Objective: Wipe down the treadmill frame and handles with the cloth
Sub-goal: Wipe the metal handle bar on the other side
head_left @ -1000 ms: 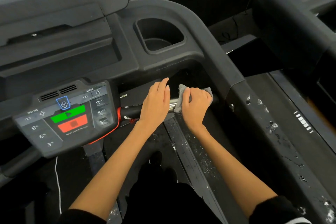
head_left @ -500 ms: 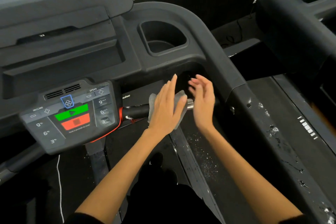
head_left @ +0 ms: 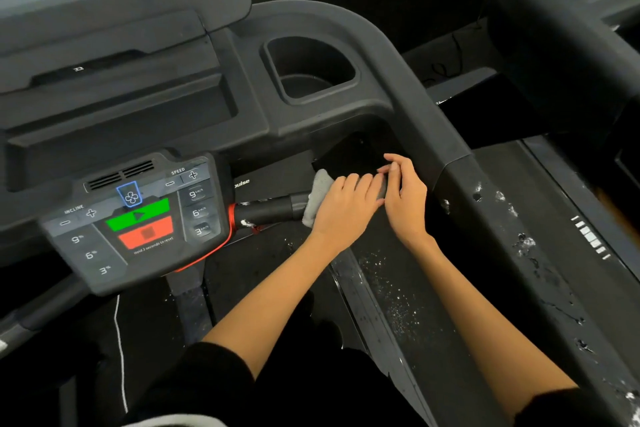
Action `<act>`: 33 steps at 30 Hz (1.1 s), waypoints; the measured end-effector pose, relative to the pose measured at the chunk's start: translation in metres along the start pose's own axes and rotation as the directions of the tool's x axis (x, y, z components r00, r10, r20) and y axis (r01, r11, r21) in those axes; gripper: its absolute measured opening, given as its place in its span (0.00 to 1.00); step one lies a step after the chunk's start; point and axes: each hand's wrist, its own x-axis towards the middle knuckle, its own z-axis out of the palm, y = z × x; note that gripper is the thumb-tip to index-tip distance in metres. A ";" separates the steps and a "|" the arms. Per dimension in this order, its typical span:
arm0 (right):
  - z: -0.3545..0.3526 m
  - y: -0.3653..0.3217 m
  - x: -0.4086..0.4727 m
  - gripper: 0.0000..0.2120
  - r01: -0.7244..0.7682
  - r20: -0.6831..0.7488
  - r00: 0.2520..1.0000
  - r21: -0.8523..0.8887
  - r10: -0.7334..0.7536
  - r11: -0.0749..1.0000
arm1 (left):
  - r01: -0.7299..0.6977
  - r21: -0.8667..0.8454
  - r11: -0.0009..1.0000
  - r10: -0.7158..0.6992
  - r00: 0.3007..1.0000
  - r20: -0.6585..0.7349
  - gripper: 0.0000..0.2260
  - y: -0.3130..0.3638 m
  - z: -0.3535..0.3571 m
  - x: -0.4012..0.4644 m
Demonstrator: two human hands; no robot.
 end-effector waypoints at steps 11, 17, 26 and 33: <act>-0.003 0.003 -0.003 0.11 0.069 0.039 0.997 -0.092 -0.066 0.993 | -0.158 0.141 0.977 0.159 0.987 0.007 0.25 -0.059 -0.007 -0.055; 0.000 0.004 -0.003 0.11 0.076 0.056 0.996 -0.139 -0.069 0.987 | 0.232 0.217 0.948 -0.214 0.972 -0.101 0.22 -0.078 -0.016 -0.091; 0.006 0.002 -0.004 0.12 0.077 0.028 0.997 -0.178 -0.073 0.981 | 0.507 -0.008 0.862 -0.506 0.861 -0.058 0.19 -0.064 -0.026 -0.057; 0.007 -0.002 -0.005 0.10 0.067 0.035 0.998 -0.195 -0.061 0.979 | 0.348 0.044 0.936 -0.348 0.908 0.234 0.24 -0.082 -0.033 -0.045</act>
